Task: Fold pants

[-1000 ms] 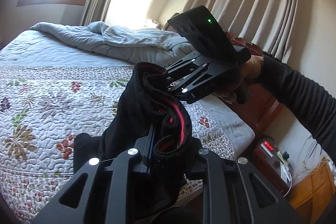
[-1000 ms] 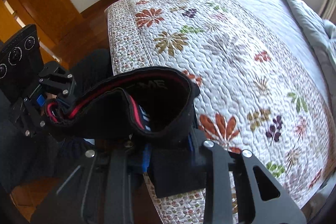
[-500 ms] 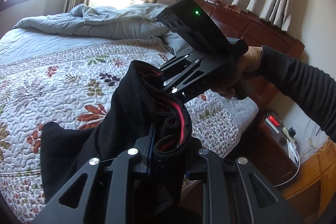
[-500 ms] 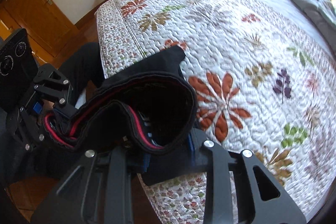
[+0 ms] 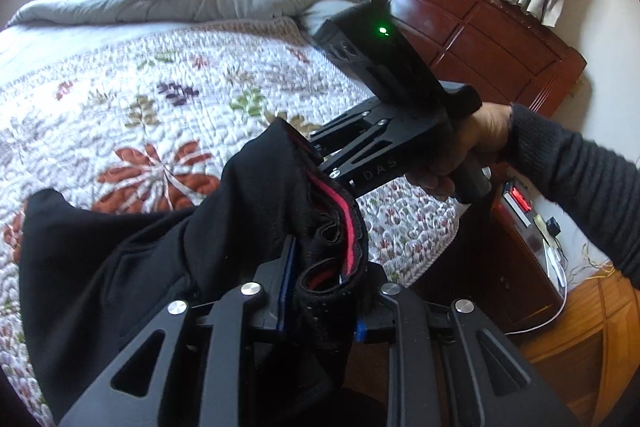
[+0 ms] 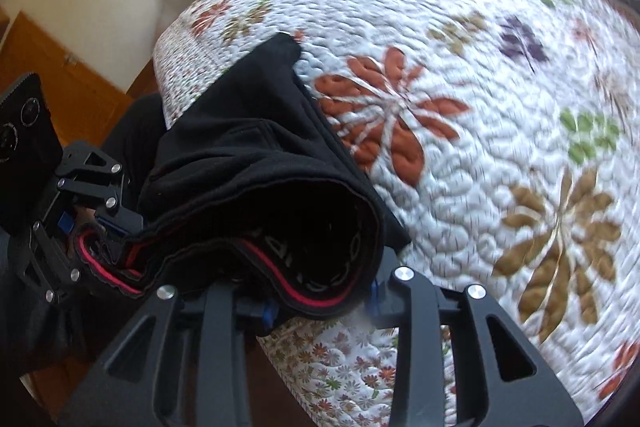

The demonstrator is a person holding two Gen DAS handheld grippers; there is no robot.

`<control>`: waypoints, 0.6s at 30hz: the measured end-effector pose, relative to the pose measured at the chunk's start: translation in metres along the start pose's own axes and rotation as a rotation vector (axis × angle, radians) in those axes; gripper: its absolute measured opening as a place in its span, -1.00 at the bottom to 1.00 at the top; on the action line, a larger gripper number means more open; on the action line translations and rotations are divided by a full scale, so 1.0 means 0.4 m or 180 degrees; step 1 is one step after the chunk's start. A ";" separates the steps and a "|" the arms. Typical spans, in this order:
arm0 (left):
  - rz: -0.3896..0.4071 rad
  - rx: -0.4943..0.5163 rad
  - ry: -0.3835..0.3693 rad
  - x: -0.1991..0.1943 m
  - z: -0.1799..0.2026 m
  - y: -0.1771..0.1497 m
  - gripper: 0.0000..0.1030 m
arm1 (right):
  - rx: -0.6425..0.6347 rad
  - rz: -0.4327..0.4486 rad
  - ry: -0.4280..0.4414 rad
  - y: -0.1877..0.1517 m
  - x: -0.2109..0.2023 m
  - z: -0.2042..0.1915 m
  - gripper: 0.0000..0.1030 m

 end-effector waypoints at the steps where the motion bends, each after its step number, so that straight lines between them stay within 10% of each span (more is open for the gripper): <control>1: -0.0069 -0.0125 -0.0100 0.006 -0.003 -0.005 -0.38 | 0.0072 0.0013 -0.0013 -0.008 0.002 0.006 -0.33; 7: 0.0168 -0.0697 -0.0649 -0.118 -0.076 0.058 0.33 | 0.0744 0.0135 -0.0325 -0.122 -0.017 0.076 -0.29; 11: 0.0646 -0.0825 -0.0365 -0.258 -0.258 0.145 0.62 | 0.1714 0.0588 -0.0434 -0.218 -0.099 0.129 -0.04; 14: 0.0587 -0.1062 -0.0073 -0.264 -0.420 0.148 0.62 | 0.2464 0.1289 -0.0034 -0.262 -0.170 0.083 0.40; 18: 0.0327 -0.1493 -0.0245 -0.208 -0.538 0.109 0.61 | 0.2672 0.1642 0.0263 -0.253 -0.148 -0.015 0.43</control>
Point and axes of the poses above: each gripper's, at about its wrist camera, not at the fingertips, and x roughly the way its jaws point, z to its right, y to its top, the point moved 6 cm from there along x, roughly the way its jaws point, and after that the axes turned 12 degrees about z, right-handed, at the moved point
